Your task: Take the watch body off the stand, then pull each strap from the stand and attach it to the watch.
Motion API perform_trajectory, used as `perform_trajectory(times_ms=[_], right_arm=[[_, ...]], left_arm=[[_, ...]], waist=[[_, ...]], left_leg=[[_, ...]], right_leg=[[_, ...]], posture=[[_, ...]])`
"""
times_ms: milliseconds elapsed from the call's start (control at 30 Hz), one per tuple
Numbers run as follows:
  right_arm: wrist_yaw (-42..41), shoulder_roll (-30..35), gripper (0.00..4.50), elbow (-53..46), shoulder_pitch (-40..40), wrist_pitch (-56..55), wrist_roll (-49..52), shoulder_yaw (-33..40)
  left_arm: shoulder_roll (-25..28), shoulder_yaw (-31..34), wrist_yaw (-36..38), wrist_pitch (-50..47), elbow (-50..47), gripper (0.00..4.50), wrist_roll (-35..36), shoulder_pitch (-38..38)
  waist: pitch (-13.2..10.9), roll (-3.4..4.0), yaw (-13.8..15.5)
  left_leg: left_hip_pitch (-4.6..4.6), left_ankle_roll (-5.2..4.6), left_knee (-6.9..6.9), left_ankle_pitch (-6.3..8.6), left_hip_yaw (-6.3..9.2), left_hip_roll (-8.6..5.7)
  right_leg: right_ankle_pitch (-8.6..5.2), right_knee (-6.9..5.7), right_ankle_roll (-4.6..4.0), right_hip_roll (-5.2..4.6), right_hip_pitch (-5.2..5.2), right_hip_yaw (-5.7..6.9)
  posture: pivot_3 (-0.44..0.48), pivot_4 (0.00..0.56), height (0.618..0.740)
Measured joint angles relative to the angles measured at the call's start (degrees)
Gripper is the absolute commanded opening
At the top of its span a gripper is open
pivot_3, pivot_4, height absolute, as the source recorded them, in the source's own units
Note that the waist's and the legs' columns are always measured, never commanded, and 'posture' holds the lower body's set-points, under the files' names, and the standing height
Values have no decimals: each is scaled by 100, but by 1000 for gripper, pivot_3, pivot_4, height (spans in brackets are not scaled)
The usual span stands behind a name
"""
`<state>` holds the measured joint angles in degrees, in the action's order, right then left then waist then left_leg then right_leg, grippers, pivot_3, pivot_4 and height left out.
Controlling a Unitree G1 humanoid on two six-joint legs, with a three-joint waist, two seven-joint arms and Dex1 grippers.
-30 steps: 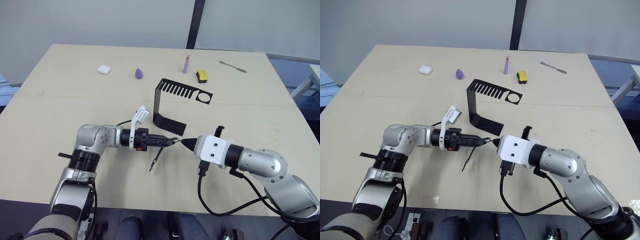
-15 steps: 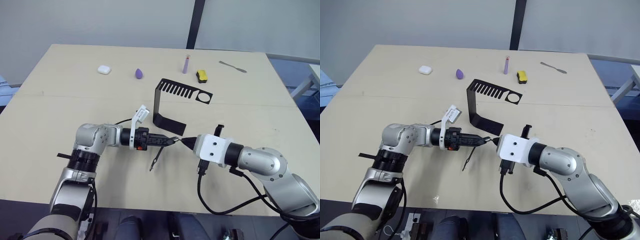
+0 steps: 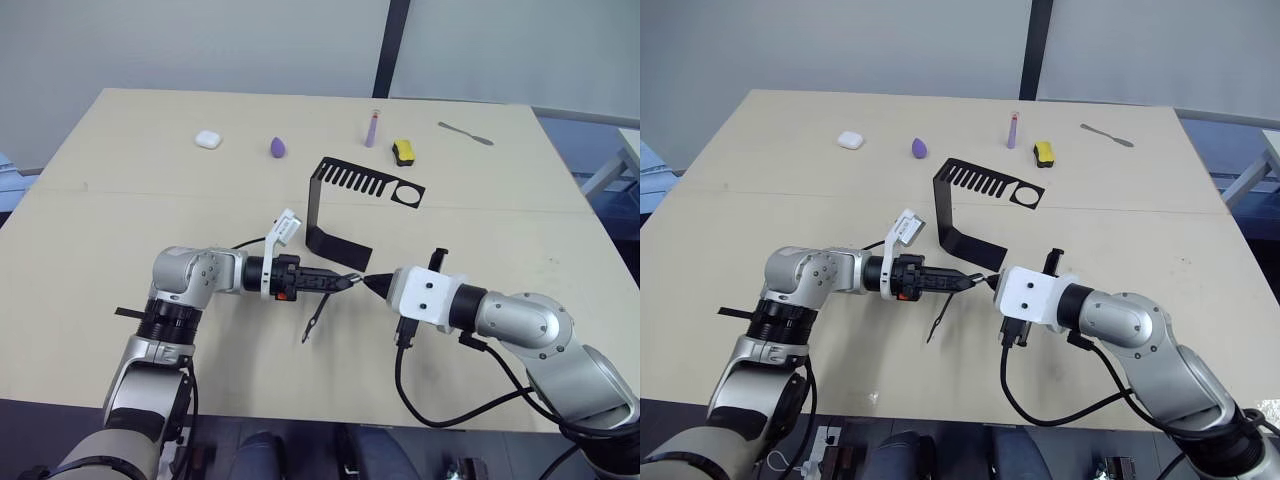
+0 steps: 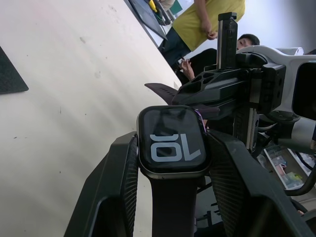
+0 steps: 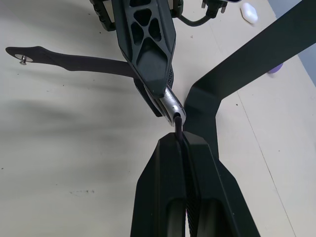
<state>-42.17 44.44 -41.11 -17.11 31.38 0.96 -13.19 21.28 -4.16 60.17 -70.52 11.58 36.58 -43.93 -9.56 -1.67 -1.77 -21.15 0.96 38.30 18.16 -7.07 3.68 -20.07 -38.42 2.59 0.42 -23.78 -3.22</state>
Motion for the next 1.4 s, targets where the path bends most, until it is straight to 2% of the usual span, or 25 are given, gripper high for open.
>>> perform_trajectory(times_ms=[1400], right_arm=[[-33,-25,0,89,-66,4,-36,0]], left_arm=[[-89,94,-7,-129,-75,1579,24,-22]], waist=[[0,0,1]], left_leg=[[0,1,1,0,0,0]], right_leg=[[-1,-5,-1,0,-1,0]], posture=[[0,150,740]])
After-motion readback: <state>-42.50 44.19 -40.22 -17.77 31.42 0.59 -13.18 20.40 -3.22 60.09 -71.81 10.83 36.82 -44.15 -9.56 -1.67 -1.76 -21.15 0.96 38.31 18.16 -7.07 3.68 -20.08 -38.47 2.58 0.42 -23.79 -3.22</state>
